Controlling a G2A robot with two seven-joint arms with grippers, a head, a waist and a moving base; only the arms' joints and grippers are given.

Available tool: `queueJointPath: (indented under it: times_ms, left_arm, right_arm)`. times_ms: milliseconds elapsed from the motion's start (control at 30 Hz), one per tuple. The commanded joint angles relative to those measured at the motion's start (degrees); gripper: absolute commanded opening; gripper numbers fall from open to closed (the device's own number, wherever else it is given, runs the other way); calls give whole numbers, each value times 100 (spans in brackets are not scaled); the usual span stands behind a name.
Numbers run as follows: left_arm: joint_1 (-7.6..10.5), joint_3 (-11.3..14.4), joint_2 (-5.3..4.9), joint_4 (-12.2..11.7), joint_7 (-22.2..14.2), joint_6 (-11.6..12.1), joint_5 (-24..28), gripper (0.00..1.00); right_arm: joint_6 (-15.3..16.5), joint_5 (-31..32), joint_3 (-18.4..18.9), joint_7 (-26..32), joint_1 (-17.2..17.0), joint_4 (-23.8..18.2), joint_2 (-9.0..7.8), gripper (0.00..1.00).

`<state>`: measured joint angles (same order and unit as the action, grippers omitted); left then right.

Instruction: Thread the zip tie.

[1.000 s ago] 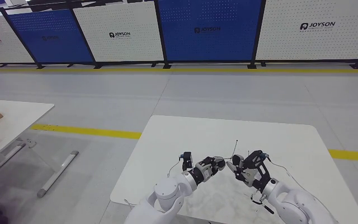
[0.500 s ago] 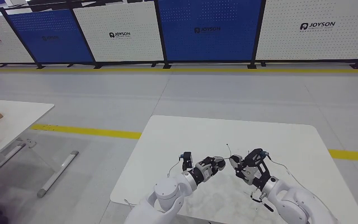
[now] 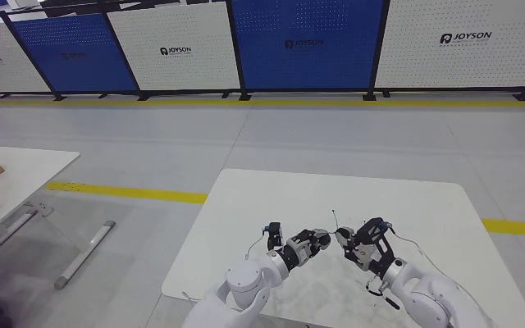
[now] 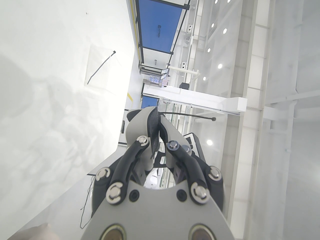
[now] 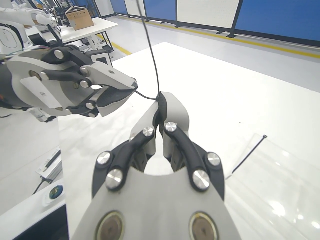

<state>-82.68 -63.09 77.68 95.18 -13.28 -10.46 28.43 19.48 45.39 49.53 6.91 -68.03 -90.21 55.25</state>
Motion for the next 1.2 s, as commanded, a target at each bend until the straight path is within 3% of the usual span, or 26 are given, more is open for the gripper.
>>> queueJointPath:
  times_ms: [0,667,933,1067,1167]
  left_arm:
    - [-2,21,0,-7,28,39,-4,0]
    - [-46,57,-46,44,-96,480,158,0]
    - [-73,58,-71,75,-90,538,160,0]
    - [-68,70,-79,51,33,609,51,0]
    - [-38,111,-80,1,96,585,-2,0]
  right_arm:
    - [0,10,4,-9,-5,-2,-1,0]
    - [0,127,-84,32,22,77,-2,0]
    - [0,106,-104,18,28,89,-9,0]
    - [0,-29,-12,-43,-9,145,-22,23]
    - [0,-72,58,-90,-59,142,-41,29]
